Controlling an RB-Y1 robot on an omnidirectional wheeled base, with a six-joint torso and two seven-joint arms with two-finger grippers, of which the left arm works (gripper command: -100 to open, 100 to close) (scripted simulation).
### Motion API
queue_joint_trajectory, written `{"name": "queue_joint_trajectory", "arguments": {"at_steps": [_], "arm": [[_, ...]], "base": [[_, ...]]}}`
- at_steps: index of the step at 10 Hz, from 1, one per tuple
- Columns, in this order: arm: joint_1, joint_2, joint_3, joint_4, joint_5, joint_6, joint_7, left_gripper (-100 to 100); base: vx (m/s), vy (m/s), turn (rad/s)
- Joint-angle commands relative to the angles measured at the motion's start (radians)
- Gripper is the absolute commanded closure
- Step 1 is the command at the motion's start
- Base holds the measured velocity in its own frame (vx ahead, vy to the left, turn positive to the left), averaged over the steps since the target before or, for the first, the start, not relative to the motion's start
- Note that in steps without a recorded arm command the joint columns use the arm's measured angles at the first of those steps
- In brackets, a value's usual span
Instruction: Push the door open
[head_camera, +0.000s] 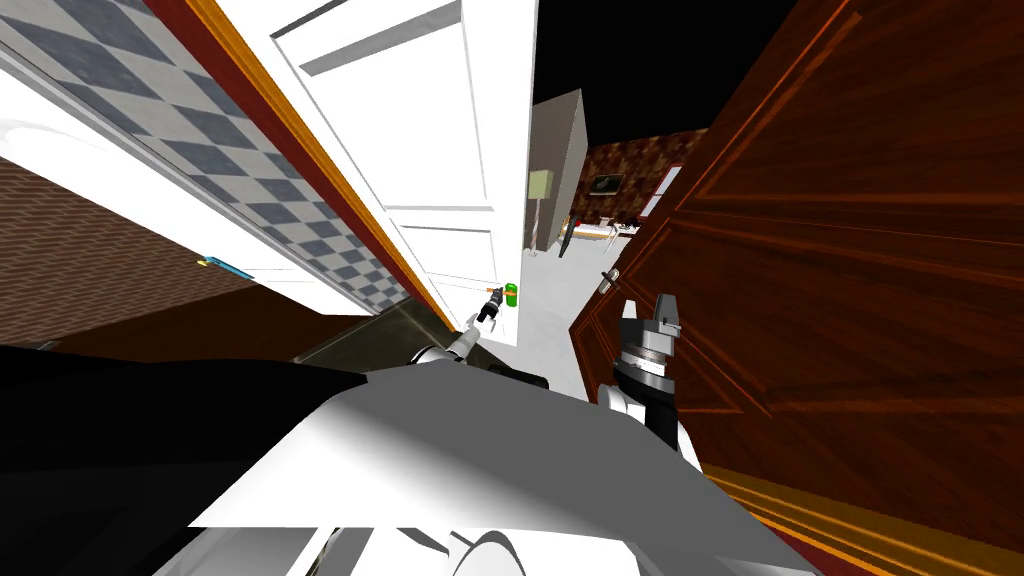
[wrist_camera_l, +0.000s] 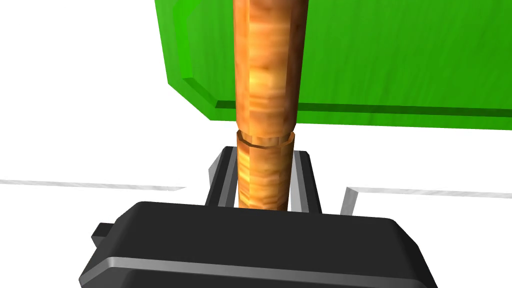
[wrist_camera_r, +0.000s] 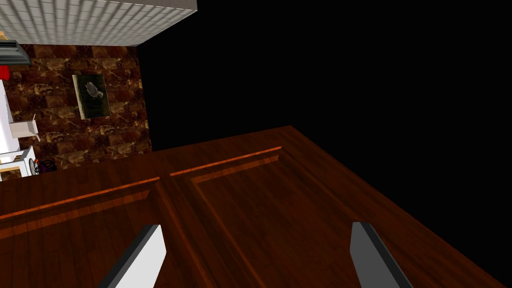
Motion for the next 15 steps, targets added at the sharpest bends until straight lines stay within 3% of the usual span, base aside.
{"name": "queue_joint_trajectory", "arguments": {"at_steps": [1,12,15], "arm": [[-0.004,0.017,0.029,-0.006,0.006,-0.001,-0.008,100],[-0.005,0.035,0.170,0.007,0.038,0.001,-0.053,100],[-0.006,0.036,0.196,0.009,0.044,0.001,-0.061,100]], "base": [[0.132,-0.099,0.044],[0.146,-0.136,0.083],[0.170,-0.098,0.056]]}}
